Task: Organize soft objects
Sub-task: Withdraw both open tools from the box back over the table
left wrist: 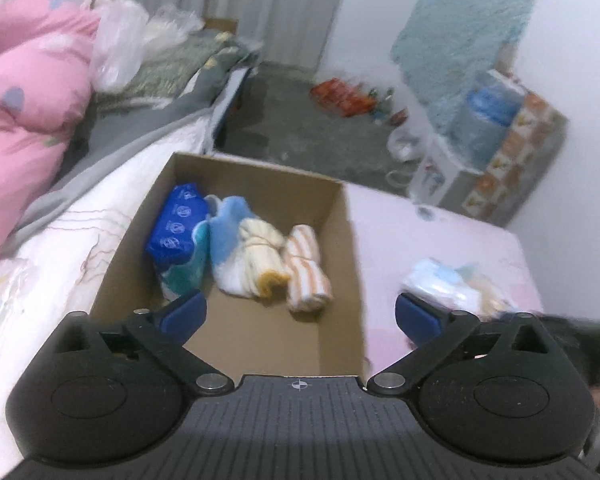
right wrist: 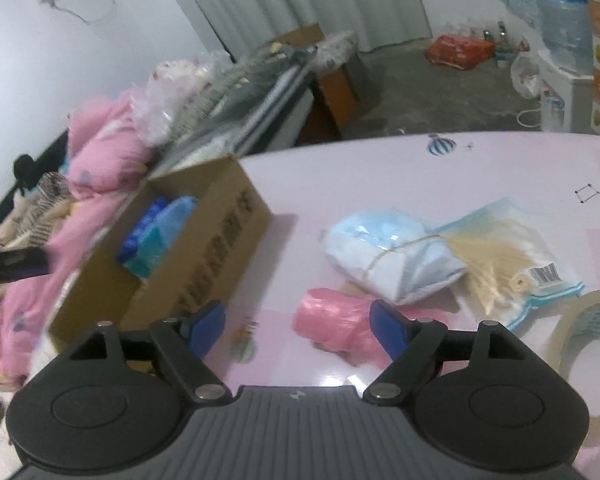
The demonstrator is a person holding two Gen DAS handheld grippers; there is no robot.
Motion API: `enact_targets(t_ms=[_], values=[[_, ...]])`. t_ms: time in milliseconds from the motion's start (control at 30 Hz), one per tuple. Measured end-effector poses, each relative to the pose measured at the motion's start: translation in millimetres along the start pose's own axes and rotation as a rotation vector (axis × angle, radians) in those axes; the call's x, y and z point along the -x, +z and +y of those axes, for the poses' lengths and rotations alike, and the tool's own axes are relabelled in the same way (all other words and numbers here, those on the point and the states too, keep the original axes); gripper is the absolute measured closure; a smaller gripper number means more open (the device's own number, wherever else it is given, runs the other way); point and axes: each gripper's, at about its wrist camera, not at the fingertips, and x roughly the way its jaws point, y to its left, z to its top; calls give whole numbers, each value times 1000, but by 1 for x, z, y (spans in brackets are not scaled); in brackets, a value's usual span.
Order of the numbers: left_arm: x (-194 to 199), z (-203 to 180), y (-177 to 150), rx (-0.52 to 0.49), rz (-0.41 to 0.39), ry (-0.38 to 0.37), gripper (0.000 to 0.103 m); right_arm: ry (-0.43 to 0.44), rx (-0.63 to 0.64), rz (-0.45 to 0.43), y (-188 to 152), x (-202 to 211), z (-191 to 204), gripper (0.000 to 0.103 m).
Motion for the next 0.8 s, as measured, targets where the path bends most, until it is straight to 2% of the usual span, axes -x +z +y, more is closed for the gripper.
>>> enact_targets(t_ms=[133, 200, 300, 433, 633, 800], values=[[32, -6, -35, 0, -74, -50, 0, -74, -12, 31, 0, -18, -17, 30], [41, -6, -53, 18, -90, -70, 0, -75, -27, 35, -3, -16, -21, 31], [45, -4, -78, 39, -99, -48, 0, -55, -24, 22, -14, -3, -19, 31], [49, -9, -107, -3, -110, -12, 0, -59, -77, 21, -32, 5, -24, 32], [48, -23, -144, -67, -115, -3, 0, -45, -285, 77, -47, -16, -51, 44], [43, -33, -171, -137, -96, 20, 1, -40, -347, 81, -58, -25, -59, 64]])
